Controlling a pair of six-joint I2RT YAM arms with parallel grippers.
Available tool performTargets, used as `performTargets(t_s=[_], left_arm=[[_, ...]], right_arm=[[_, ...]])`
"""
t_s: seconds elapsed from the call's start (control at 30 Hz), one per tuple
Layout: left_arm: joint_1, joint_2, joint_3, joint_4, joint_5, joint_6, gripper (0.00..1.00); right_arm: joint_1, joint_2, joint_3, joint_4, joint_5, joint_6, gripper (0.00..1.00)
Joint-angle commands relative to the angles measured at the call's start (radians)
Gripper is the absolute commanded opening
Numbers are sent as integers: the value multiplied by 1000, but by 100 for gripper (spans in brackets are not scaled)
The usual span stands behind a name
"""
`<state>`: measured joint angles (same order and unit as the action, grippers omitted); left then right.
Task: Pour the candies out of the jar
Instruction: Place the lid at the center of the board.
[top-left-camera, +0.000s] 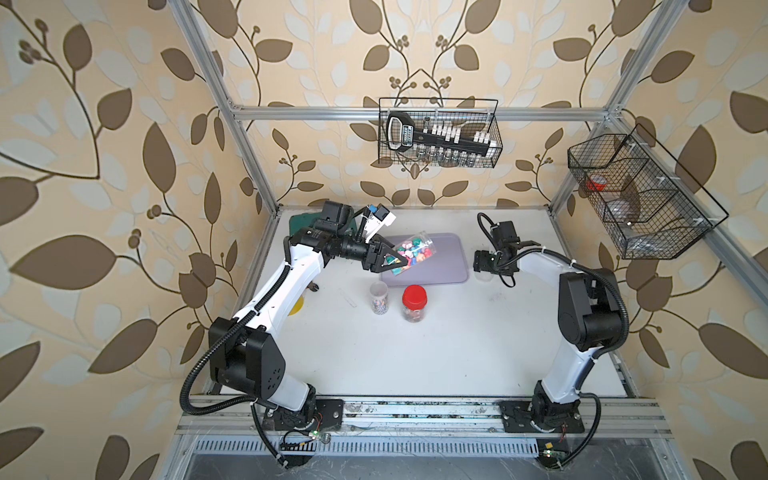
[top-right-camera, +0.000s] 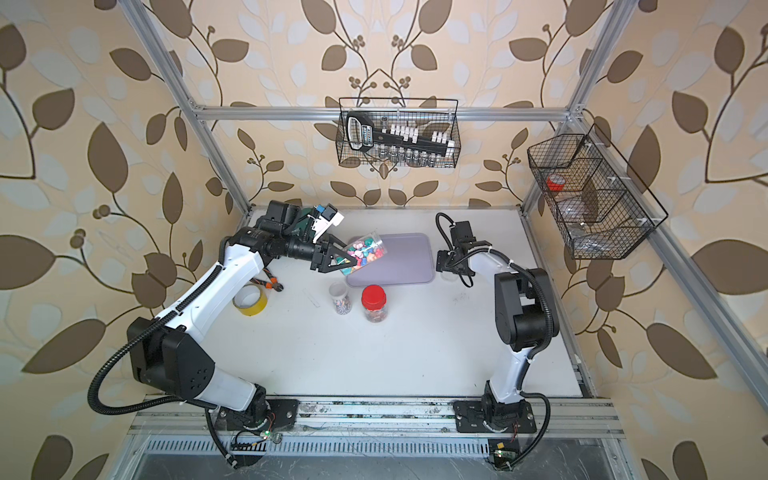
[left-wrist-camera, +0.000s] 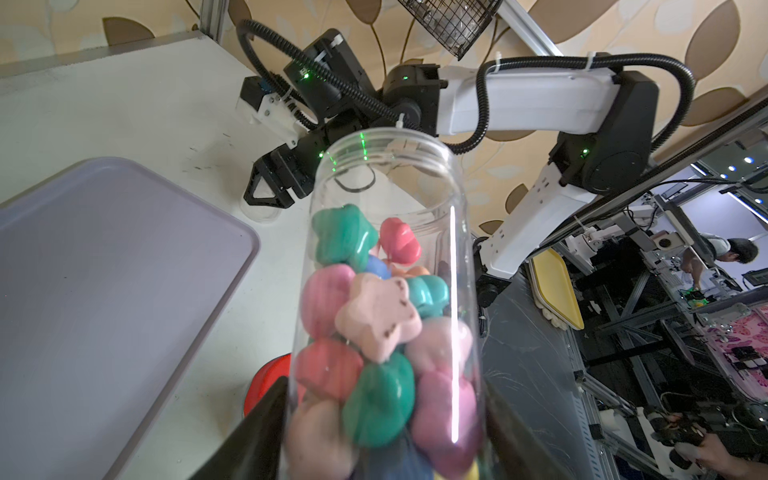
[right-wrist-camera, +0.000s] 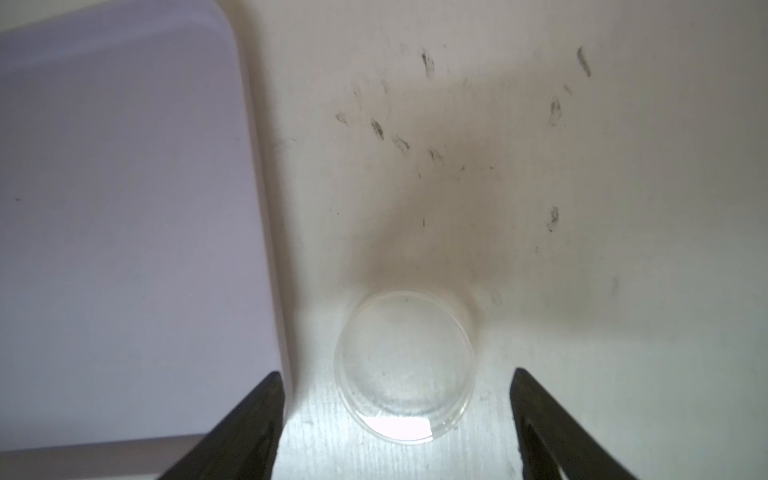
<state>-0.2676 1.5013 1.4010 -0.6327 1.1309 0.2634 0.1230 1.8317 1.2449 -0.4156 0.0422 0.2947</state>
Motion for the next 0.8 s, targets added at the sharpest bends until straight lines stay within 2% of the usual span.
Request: performTargets(t_s=[0.0,0.27,0.37,0.77], left_arm=[[1,0,5,24,-4,35,59],[1,61,29,58,-81,50,59],[1,81,32,81,-131,51,59],[1,202,46,90,-266,109,59]], right_arm=[[0,-70,-7,-1,-53,15,82],[0,-167,-105,20,-93,37,82],[1,-221,-150,38,-104,46,87],[-2,-340,-250,34,-102,43,87]])
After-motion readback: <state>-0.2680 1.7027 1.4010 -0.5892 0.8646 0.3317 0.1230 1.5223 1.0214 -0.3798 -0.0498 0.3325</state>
